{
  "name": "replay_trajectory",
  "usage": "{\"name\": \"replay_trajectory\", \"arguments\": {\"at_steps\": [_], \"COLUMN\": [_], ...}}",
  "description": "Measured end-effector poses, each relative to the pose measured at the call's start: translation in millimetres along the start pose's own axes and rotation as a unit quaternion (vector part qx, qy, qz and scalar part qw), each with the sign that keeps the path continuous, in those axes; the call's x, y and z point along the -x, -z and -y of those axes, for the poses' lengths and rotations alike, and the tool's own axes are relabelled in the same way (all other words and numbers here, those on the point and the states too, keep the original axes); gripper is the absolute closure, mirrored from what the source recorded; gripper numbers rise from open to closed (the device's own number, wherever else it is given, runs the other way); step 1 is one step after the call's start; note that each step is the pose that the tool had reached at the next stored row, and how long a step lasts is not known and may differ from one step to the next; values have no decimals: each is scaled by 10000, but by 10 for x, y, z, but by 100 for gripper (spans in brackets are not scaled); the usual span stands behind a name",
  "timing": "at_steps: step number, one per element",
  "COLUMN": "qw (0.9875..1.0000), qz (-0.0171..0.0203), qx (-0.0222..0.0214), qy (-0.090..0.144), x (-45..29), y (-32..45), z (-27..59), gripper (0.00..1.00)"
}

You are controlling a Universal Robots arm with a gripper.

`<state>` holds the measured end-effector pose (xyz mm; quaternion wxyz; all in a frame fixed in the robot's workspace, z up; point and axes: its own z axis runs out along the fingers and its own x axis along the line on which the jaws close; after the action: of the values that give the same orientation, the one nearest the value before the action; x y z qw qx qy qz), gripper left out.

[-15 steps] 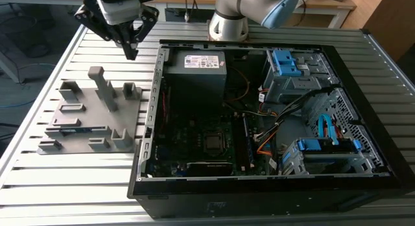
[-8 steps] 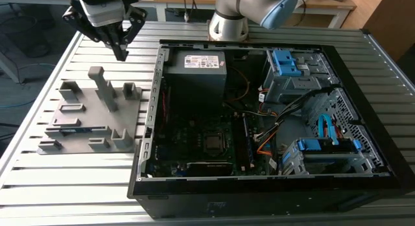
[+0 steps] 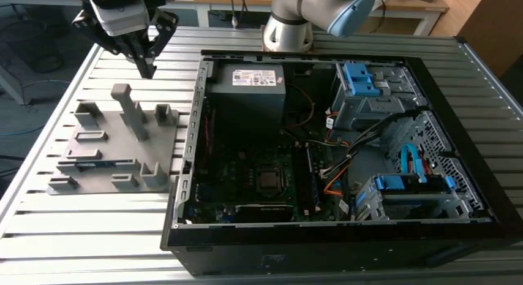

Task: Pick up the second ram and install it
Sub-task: 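Reach for the second ram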

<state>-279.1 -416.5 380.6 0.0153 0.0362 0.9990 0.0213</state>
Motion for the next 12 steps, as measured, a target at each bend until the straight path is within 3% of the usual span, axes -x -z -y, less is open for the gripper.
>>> {"name": "replay_trajectory", "arguments": {"at_steps": [7,12], "qw": [10000,10000], "qz": [-1,-1], "qx": [-1,-1], "qy": [0,0], "x": [-68,-159], "y": [-46,-93], "z": [7,16], "gripper": [90,90]}}
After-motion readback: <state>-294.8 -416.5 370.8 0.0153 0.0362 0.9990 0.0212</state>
